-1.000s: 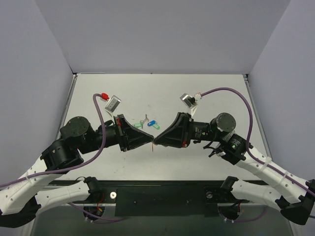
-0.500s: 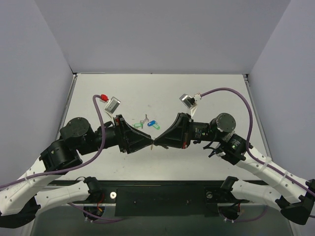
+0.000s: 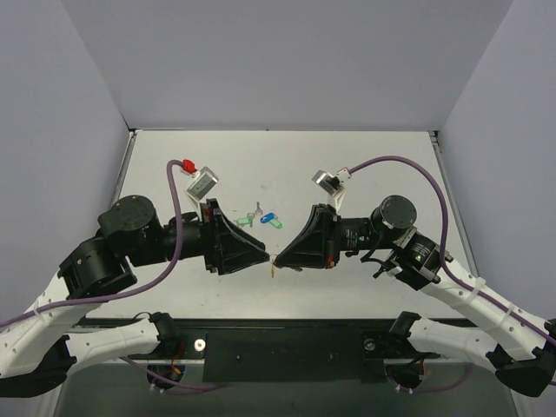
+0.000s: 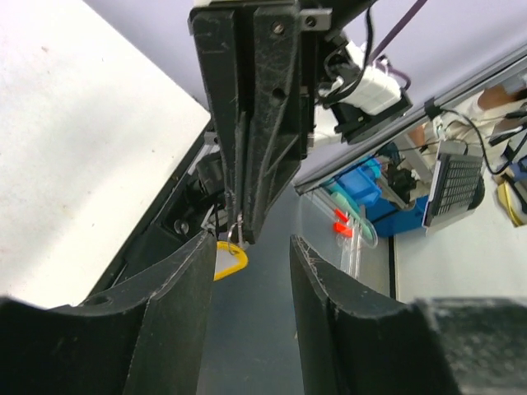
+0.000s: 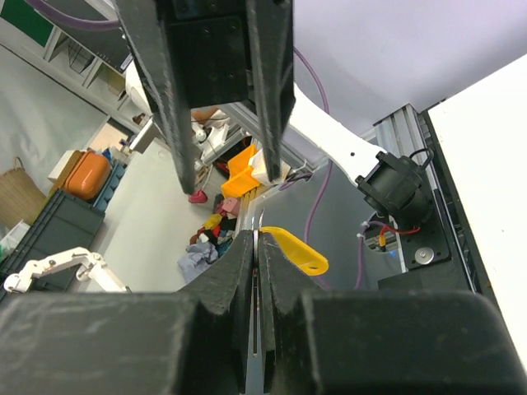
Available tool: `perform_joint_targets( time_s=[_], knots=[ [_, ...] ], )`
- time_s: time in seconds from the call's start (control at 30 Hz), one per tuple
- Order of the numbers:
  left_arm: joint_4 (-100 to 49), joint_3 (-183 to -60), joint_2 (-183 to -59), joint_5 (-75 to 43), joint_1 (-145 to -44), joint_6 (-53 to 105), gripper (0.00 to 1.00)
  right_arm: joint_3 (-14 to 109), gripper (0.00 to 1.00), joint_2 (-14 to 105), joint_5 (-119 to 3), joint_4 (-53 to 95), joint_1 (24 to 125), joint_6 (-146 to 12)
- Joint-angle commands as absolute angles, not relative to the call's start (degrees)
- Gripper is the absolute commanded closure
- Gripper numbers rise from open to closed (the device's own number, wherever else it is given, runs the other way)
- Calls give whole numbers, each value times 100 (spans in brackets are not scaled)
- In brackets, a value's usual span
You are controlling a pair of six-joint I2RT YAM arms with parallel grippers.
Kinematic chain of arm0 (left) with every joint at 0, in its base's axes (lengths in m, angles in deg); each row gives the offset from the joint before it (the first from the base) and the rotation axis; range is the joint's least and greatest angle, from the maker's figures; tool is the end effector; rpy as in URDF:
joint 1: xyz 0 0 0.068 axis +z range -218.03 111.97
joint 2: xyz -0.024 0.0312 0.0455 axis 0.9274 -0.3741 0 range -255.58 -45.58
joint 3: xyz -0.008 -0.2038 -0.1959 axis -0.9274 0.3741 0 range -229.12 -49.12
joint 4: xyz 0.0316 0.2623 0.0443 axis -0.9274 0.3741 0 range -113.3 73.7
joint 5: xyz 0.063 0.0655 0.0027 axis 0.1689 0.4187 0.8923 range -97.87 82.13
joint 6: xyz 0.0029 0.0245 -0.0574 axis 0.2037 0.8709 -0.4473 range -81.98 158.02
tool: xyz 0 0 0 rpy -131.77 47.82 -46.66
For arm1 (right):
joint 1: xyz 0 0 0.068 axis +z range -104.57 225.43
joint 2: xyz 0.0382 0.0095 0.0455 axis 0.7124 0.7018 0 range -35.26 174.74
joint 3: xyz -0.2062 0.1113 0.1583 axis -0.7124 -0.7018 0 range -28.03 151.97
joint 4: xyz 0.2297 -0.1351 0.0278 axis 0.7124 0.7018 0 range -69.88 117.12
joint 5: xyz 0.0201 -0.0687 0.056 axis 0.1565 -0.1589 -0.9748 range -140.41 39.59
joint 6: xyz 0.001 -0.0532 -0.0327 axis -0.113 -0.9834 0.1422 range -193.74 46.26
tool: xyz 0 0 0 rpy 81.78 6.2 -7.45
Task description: Remove the keys from the keyring
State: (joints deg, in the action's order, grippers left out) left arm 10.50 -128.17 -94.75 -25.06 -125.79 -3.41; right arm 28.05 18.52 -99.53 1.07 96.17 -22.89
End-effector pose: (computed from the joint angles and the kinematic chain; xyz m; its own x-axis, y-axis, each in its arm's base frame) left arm 0.0672 -0.1330 0.4904 -0.6660 -0.1288 -0.7347 0.6997 0.2335 -0.6752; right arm 0.1019 0.1815 0.4431 -0.5931 0.0763 -0.8015 -0.7800 -0.3013 0.5485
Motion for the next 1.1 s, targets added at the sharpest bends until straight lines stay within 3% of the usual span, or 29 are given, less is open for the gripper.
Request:
perform_joint_targets(
  time_s=[0.0,0.17,0.23,0.5,0.57,1.07],
  knots=[
    [1352,-13121,-9744,-2949,-12595,-22,49,3130,100,1818,-10296,35,9684,-2478],
    [1335,-13148,-9876,-3089,-12595,-13,49,3209,100,1835,-10349,122,9711,-2540],
    [1309,-13148,-9902,-3133,-12595,-4,53,3235,100,1827,-10349,131,9728,-2566],
    [1186,-13113,-9955,-3336,-12595,-39,86,3244,100,1836,-10349,193,9737,-2645],
    [1159,-13104,-9964,-3406,-12595,-48,100,3271,100,1844,-10341,193,9737,-2654],
    [439,-12682,-9525,-2589,-12604,-601,100,3253,100,1871,-9638,52,9746,-2715]
  ],
)
